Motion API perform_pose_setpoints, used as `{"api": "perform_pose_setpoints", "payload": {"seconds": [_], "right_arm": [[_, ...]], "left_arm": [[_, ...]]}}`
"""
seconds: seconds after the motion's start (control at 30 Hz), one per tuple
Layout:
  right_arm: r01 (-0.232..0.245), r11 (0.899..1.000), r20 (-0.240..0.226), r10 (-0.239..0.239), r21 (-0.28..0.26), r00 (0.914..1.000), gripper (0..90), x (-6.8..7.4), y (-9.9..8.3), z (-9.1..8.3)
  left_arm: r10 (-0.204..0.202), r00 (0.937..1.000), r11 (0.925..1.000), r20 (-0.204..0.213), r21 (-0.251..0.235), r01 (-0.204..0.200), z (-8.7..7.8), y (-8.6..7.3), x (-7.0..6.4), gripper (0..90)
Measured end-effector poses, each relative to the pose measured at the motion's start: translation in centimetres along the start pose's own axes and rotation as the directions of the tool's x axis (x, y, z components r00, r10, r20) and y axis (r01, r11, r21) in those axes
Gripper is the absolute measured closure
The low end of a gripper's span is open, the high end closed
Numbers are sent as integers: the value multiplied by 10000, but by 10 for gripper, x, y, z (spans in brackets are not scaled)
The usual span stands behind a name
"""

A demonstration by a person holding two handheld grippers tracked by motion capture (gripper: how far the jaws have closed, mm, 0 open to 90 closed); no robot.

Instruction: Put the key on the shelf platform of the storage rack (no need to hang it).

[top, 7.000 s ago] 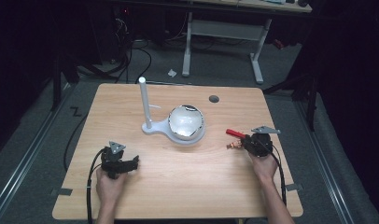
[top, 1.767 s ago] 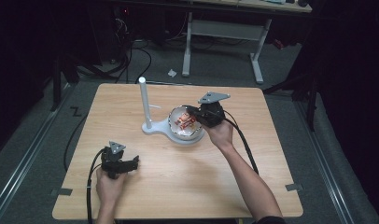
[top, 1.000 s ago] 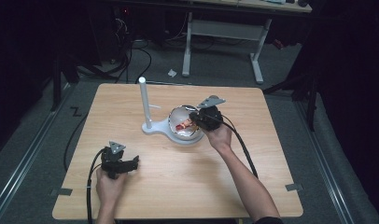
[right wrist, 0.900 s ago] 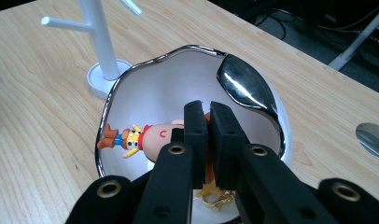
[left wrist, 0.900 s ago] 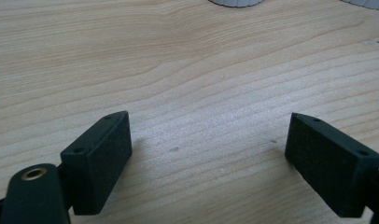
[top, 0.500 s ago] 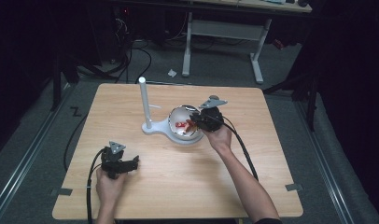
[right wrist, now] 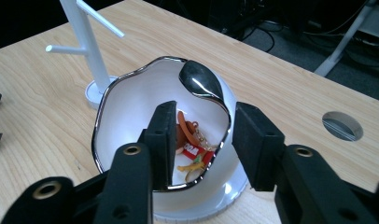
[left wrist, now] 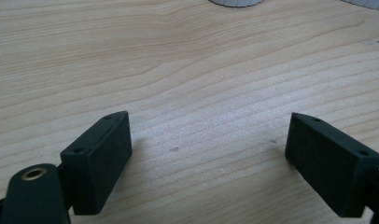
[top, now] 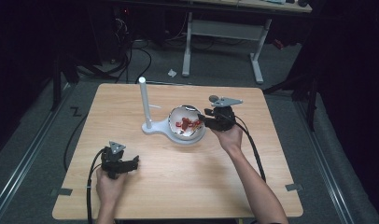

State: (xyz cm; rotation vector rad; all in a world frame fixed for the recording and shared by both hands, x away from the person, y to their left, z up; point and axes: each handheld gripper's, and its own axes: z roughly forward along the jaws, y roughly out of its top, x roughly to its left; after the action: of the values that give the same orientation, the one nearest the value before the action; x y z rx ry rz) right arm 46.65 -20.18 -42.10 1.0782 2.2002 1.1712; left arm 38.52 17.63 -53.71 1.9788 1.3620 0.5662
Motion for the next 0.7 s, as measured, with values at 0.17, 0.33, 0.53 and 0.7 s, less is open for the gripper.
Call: {"api": "perform_pose_setpoints", "payload": {"seconds": [0.17, 0.33, 0.53, 0.7], "right_arm": [[-10, 10000, 242, 11, -25, 9997, 552, -5, -1, -8], [-250, 9995, 172, 254, -202, 9995, 537, -10, -2, -15], [-491, 9980, 325, 504, -389, 9982, 515, -18, -7, -29], [-708, 9970, 407, 721, -321, 9966, 506, -27, -14, -38]], "left_arm": [[2, 10000, 10000, 1, 3, -2, 0, 0, 0, 150], [-5, 10000, 10000, 4, -3, 5, 0, 0, 0, 150], [4, 10000, 10000, 6, 5, -4, 0, 0, 0, 151], [5, 10000, 10000, 5, 5, -5, 0, 0, 0, 150]]}}
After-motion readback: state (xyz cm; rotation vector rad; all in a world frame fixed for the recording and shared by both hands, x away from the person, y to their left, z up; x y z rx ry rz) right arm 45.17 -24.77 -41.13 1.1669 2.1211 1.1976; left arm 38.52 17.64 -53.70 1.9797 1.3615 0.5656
